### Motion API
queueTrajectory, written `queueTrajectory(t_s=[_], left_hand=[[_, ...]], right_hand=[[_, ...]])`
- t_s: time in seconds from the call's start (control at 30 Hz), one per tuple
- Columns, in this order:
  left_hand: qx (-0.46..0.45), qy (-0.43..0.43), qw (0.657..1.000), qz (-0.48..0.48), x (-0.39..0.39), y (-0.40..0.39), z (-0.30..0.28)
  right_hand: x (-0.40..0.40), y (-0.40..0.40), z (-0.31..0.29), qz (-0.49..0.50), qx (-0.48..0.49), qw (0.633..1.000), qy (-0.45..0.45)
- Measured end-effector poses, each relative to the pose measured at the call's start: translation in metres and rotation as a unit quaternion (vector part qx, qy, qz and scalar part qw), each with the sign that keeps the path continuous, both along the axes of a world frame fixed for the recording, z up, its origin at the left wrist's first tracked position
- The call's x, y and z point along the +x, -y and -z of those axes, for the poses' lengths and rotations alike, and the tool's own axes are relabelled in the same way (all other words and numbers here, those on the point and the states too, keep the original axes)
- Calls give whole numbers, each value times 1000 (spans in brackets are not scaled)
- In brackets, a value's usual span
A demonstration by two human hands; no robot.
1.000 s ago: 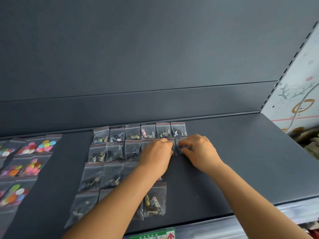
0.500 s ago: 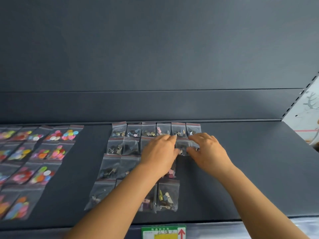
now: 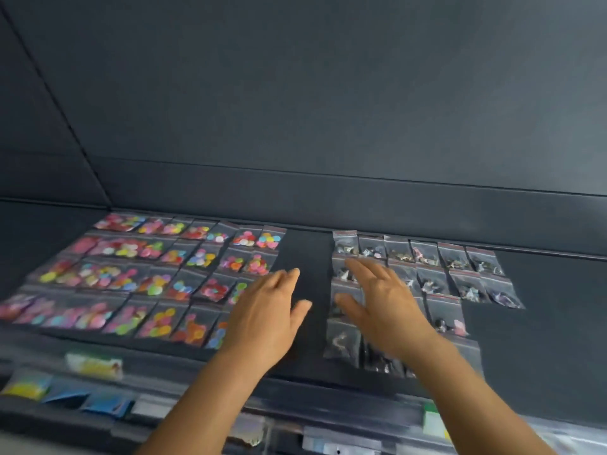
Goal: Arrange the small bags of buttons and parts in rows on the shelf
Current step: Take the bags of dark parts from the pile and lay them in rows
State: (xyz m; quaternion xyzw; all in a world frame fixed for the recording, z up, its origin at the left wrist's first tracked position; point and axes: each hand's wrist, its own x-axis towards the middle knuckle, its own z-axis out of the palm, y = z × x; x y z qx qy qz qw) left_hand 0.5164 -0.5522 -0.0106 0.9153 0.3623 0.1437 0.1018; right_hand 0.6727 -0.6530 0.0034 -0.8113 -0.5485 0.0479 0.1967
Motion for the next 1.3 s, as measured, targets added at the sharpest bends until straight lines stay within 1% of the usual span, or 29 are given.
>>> queueTrajectory(t_s=[0.3,0.53,0.63,0.9,1.17,1.3], left_hand=[[13,-7,997,-75,-165,-53,0],[13,-1,988,-152,-264,-87,-2],[6,0,983,-181,-297,-101,-2],[20,1,966,-259,-374,-152,-3],[29,-12,958,-285,-437,-251,-4],[17,-9,955,-295,-462,-310,-6]], right_hand=[[-156,-79,12,-78,3,997,-6],[-252,-136,9,-145,-11,989,-8],[-286,-160,6,-178,-13,984,-12],[-358,-239,7,-245,-25,969,-13],[-423,-353,7,-286,-22,958,-22],[-444,-414,1,-296,-31,954,-20]])
